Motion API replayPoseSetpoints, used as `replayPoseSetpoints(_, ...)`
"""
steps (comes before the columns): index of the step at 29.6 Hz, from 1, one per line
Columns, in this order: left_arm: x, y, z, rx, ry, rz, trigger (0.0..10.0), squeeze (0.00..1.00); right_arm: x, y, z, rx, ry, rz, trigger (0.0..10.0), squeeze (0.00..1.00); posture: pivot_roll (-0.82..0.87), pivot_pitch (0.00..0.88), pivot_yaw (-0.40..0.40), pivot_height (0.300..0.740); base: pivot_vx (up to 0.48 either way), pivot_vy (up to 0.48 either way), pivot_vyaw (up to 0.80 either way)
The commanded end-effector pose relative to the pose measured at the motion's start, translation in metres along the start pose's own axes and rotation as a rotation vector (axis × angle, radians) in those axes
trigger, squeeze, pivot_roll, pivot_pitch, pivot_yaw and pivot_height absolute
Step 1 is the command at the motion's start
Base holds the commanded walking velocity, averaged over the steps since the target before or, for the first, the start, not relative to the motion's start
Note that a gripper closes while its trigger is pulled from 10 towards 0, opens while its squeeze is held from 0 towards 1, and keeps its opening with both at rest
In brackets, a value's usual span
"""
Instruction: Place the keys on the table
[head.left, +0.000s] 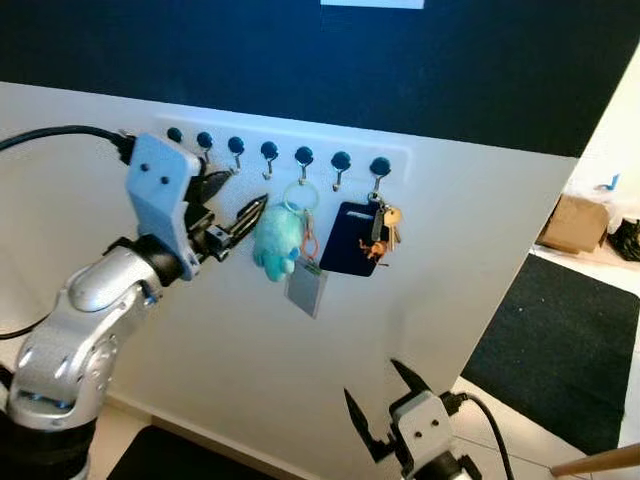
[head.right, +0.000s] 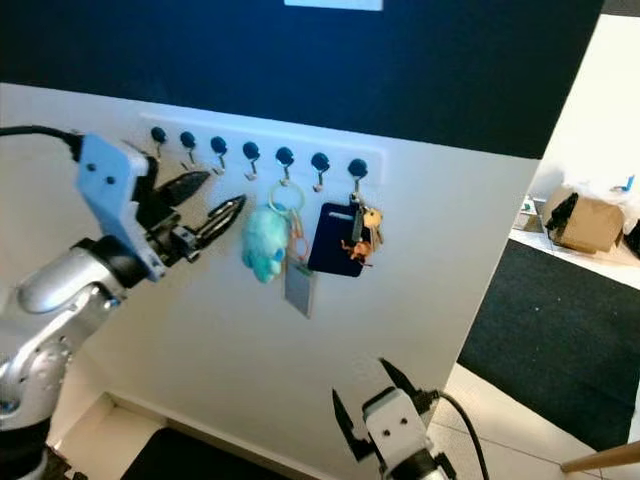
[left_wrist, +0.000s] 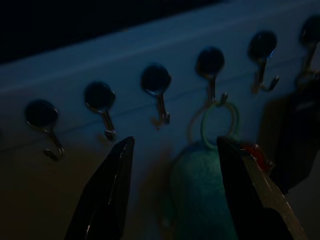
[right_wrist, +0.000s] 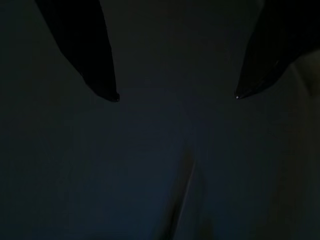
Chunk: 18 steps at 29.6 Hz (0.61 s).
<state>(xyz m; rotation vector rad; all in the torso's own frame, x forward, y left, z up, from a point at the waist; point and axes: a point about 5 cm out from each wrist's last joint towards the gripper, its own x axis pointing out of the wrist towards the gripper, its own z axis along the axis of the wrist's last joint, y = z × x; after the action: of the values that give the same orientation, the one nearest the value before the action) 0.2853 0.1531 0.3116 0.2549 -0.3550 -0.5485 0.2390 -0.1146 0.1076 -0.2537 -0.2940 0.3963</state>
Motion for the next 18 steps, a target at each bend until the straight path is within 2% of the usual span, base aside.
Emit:
replayPoseSetpoints(1,0.004,-0.005,-0.009,-0.013,0.056,-0.015,10.0,0.0,0.009,0.002,0.017,0.025,-0.055,0.006,10.0,0.0,0.05,0.11,0.042,0.74,0.0,0.0,0.0)
replayPoseSetpoints(3,0.006,-0.005,-0.013,-0.02,0.083,-0.008,10.0,0.0,0.015,0.005,0.03,0.041,-0.096,0.013,10.0,0.0,0.05,0.11,0.044,0.74,0.0,0.0,0.0)
replayPoseSetpoints(6,0.007,-0.003,-0.014,-0.025,0.087,0.006,10.0,0.0,0.018,0.007,0.038,0.051,-0.119,0.021,10.0,0.0,0.05,0.109,0.044,0.74,0.0,0.0,0.0)
replayPoseSetpoints(9,0.014,0.0,-0.013,-0.041,0.084,0.041,10.0,0.0,0.023,0.012,0.053,0.077,-0.159,0.05,10.0,0.0,0.05,0.109,0.043,0.74,0.0,0.0,0.0)
replayPoseSetpoints(10,0.014,0.0,-0.013,-0.041,0.084,0.041,10.0,0.0,0.023,0.012,0.053,0.077,-0.159,0.05,10.0,0.0,0.05,0.109,0.043,0.74,0.0,0.0,0.0)
replayPoseSetpoints(12,0.026,0.003,-0.01,-0.066,0.061,0.074,10.0,0.0,0.025,0.016,0.056,0.097,-0.155,0.074,10.0,0.0,0.05,0.107,0.041,0.74,0.0,0.0,0.0)
replayPoseSetpoints(14,0.026,0.003,-0.01,-0.066,0.061,0.074,10.0,0.0,0.025,0.016,0.056,0.097,-0.155,0.074,10.0,0.0,0.05,0.107,0.041,0.74,0.0,0.0,0.0)
replayPoseSetpoints(18,0.034,-0.004,-0.005,-0.111,0.032,0.031,10.0,0.0,0.028,0.016,0.059,0.125,-0.147,0.074,10.0,0.0,0.05,0.105,0.043,0.74,0.0,0.0,0.0)
